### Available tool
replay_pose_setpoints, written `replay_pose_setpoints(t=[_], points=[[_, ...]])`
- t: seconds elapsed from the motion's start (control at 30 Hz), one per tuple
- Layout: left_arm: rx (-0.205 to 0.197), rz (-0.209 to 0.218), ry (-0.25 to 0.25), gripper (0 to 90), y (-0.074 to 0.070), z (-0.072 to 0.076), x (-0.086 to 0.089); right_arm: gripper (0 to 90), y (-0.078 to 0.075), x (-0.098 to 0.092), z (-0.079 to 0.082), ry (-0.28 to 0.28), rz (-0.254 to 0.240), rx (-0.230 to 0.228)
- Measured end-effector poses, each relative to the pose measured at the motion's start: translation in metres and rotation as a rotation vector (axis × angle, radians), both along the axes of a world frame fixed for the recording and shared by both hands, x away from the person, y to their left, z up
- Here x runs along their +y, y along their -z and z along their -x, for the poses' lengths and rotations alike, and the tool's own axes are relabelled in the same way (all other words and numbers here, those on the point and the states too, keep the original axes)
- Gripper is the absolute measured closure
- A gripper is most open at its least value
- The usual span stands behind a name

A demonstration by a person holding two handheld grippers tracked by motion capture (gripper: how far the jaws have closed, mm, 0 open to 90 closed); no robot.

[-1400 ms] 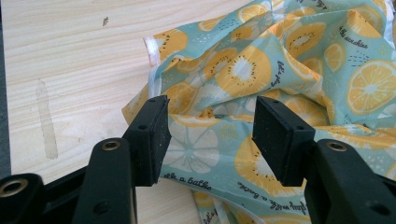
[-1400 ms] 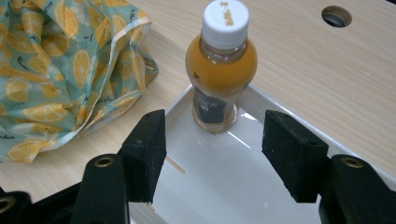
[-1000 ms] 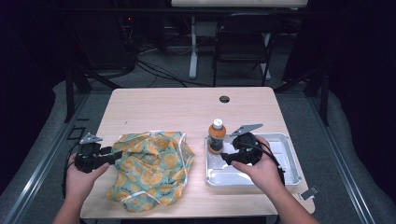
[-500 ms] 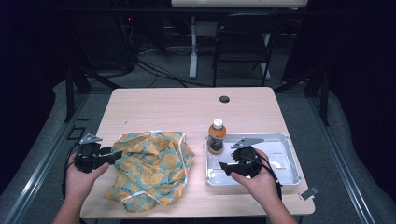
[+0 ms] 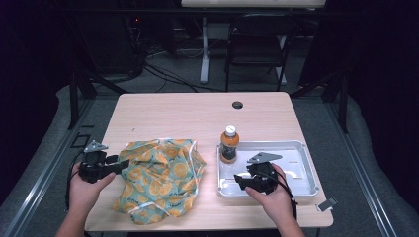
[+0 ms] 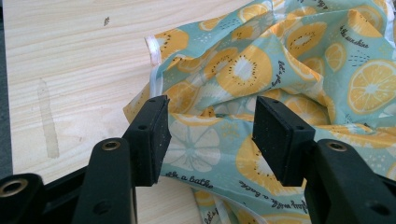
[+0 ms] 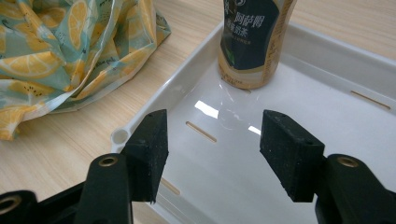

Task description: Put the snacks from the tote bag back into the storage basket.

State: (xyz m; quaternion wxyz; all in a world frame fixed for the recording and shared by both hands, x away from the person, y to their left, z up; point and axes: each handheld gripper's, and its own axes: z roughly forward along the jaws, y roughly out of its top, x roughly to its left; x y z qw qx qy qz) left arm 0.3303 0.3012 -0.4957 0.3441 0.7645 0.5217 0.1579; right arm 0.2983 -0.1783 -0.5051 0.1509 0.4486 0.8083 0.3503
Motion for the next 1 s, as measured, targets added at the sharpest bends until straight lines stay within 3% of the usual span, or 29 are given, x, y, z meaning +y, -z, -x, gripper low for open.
replay_pose_setpoints(t=[0.4,0.73,1.0], points=[[0.001,-0.001,0.002,46.0,0.000,0.000,0.000,42.0,0.009,-0.002,0.007,0.012,-0.028,-0.041],[0.002,-0.004,0.005,46.0,0.000,0.000,-0.001,42.0,0.016,-0.006,0.011,0.033,-0.062,-0.037],[0.006,-0.005,0.005,46.0,0.001,-0.001,-0.001,41.9,0.017,-0.008,0.011,0.040,-0.062,-0.044]])
